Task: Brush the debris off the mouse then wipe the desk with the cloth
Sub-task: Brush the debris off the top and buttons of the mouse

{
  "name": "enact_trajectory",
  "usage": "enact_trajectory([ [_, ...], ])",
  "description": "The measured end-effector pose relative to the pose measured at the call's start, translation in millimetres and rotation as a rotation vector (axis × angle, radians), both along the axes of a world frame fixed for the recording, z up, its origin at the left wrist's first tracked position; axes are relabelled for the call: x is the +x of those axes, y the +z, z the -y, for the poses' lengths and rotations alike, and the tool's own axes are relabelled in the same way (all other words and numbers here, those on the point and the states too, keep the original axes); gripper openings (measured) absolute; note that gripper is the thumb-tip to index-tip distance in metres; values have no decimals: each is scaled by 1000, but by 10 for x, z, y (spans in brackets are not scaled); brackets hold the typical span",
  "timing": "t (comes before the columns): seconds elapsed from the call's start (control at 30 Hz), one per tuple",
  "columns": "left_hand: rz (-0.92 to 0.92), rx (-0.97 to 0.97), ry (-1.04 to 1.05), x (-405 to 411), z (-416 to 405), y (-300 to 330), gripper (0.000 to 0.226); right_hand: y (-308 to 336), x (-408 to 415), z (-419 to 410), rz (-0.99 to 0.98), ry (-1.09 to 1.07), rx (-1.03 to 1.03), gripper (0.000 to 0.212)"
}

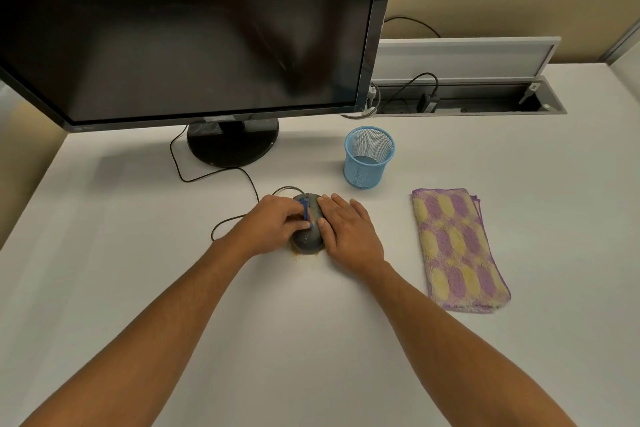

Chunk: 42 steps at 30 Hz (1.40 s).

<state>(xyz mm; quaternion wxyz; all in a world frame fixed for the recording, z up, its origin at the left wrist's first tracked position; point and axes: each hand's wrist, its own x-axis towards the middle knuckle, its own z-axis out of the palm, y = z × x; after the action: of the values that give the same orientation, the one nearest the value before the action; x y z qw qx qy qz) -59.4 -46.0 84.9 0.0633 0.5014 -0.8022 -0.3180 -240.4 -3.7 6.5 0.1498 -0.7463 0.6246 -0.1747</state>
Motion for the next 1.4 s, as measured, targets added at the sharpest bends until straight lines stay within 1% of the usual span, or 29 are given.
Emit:
enact_trajectory([
  [0.07, 46, 10, -62, -3, -25, 29, 16, -3, 3, -2, 1, -3, -9, 59],
  [0.13, 54, 39, -100, -1, -65, 50, 15, -6, 2, -3, 6, -4, -13, 59],
  [0.33, 53, 146, -92, 161, -137, 56, 13, 4, 10, -6, 17, -13, -14, 61],
  [0.43, -26, 151, 4, 225, -149, 86, 14, -4, 8, 2, 11, -12, -13, 60],
  [0.6, -251, 119, 232, 182, -100, 128, 13, -4, 13, -4, 4, -14, -13, 60],
  [0.7, -267, 25, 285, 107, -63, 107, 15, 0, 9, 0, 3, -16, -13, 60],
  [0.83, -221, -27, 184, 75, -83, 9, 14, 6, 6, -2, -5, -4, 2, 61],
  [0.97, -138, 44, 47, 70, -111, -17, 12, 9, 4, -4, 0, 0, 0, 62],
  [1.07, -73, 134, -31, 49, -105, 23, 14, 0, 7, -6, 8, -8, -19, 61],
  [1.17, -25, 178, -66, 30, -120, 51, 11, -10, 12, -9, 14, -14, -24, 59],
  [1.23, -59, 162, -1, 28, -120, 55, 10, -14, 11, -8, 14, -17, -31, 59],
  [1.3, -167, 133, 120, 18, -112, 71, 8, -3, 9, -4, 3, -15, -30, 59],
  [1.4, -273, 48, 284, -5, -62, 58, 17, 10, 5, -3, -4, -1, -6, 59],
])
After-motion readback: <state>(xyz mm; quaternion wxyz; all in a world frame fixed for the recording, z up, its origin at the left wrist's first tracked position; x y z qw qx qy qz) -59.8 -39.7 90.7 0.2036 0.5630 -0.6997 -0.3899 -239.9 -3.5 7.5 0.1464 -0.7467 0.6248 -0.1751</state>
